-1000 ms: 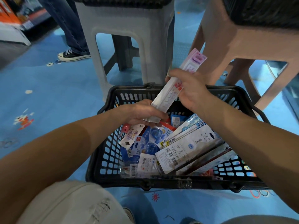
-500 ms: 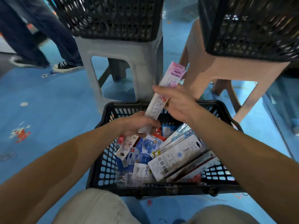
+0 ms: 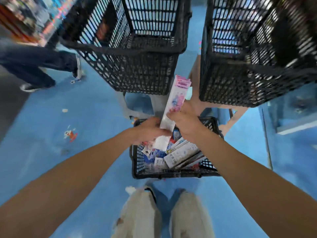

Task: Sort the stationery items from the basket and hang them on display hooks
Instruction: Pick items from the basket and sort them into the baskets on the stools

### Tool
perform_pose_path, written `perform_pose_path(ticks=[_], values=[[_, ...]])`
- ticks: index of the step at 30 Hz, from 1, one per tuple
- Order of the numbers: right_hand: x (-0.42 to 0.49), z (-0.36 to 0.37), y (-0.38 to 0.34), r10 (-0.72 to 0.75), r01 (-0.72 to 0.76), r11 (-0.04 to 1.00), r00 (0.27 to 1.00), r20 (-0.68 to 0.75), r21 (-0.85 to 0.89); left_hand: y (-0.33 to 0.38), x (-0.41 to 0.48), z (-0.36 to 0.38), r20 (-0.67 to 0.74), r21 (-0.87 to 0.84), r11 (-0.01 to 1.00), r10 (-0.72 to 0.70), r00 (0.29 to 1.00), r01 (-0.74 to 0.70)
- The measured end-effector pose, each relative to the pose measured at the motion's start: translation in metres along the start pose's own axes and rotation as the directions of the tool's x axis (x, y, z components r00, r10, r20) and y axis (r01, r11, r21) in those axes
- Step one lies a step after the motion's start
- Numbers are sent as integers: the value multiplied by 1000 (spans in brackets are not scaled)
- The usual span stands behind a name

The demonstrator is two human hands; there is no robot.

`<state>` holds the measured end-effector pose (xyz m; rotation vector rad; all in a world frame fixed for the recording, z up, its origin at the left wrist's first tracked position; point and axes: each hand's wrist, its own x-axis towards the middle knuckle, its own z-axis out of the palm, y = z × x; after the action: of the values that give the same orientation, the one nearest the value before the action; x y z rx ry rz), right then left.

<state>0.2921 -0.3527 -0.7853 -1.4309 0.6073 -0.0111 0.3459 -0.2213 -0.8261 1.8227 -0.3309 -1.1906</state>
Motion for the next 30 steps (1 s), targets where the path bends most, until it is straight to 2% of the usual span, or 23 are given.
perform_pose_path(ticks=[3,6,10,12,17,20,23,28,30], values=[[-32,3,-61,109,-109,994,993,-41,7,68,-44,-3,106,108,993,-61,993,50],[-53,-1,-130,183,-183,983,983,25,-4,132,-78,-12,122,153,975,-180,976,161],[-59,-5,-227,119,-123,991,990,75,57,217,-109,-43,178,67,985,-167,970,157],[-55,-5,-271,73,-83,994,988,137,67,259,-119,-65,157,23,991,-133,979,131],[-14,10,-342,29,-16,991,994,102,-131,323,-117,-130,50,-5,995,-97,994,97],[27,33,-346,34,0,966,991,128,-260,321,-97,-169,-29,-76,992,-105,994,103],[78,64,-332,96,-74,973,991,88,-219,308,-68,-205,-118,-67,991,-122,985,115],[168,111,-272,221,-224,961,975,-38,-162,281,-12,-257,-216,163,983,-50,975,86],[196,126,-235,278,-289,943,957,-84,-163,261,19,-274,-230,253,960,-59,971,118]])
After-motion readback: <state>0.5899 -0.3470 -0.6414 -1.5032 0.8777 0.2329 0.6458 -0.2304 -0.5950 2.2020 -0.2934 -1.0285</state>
